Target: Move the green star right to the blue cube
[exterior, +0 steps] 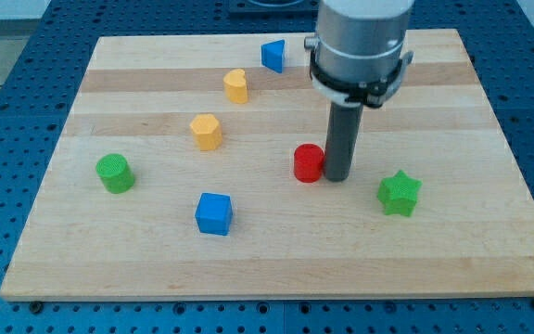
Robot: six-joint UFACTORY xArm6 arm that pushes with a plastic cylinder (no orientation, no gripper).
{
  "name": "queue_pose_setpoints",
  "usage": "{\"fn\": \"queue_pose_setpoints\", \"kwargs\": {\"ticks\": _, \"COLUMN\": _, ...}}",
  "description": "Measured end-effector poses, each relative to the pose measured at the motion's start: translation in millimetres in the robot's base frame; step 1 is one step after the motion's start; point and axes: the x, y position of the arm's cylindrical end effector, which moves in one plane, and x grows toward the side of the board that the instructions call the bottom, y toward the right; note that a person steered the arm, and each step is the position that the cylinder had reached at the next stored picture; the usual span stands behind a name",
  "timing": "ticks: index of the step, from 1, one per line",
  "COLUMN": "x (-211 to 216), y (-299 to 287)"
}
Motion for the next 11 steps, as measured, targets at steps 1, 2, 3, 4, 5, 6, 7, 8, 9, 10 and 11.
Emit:
{"fn": "queue_pose_setpoints", "kwargs": {"ticks": 1, "x": 28, "y": -37}}
{"fn": "queue_pose_setpoints", "kwargs": {"ticks": 2, "x": 34, "y": -26}}
{"fn": "queue_pose_setpoints", "kwargs": {"ticks": 3, "x": 5, "y": -11}}
{"fn": "queue_pose_setpoints", "kwargs": {"ticks": 4, "x": -2, "y": 24}}
{"fn": "queue_pose_setpoints", "kwargs": {"ticks": 5, "x": -2, "y": 74}}
{"fn": "queue_pose_setpoints", "kwargs": {"ticks": 6, "x": 9, "y": 105}}
{"fn": "queue_pose_setpoints", "kwargs": {"ticks": 7, "x": 25, "y": 135}}
{"fn": "queue_pose_setpoints", "kwargs": {"ticks": 8, "x": 29, "y": 127}}
{"fn": "queue_pose_setpoints", "kwargs": {"ticks": 9, "x": 21, "y": 107}}
{"fn": "queue_pose_setpoints", "kwargs": {"ticks": 10, "x": 12, "y": 96}}
{"fn": "queue_pose_setpoints", "kwargs": {"ticks": 11, "x": 12, "y": 75}}
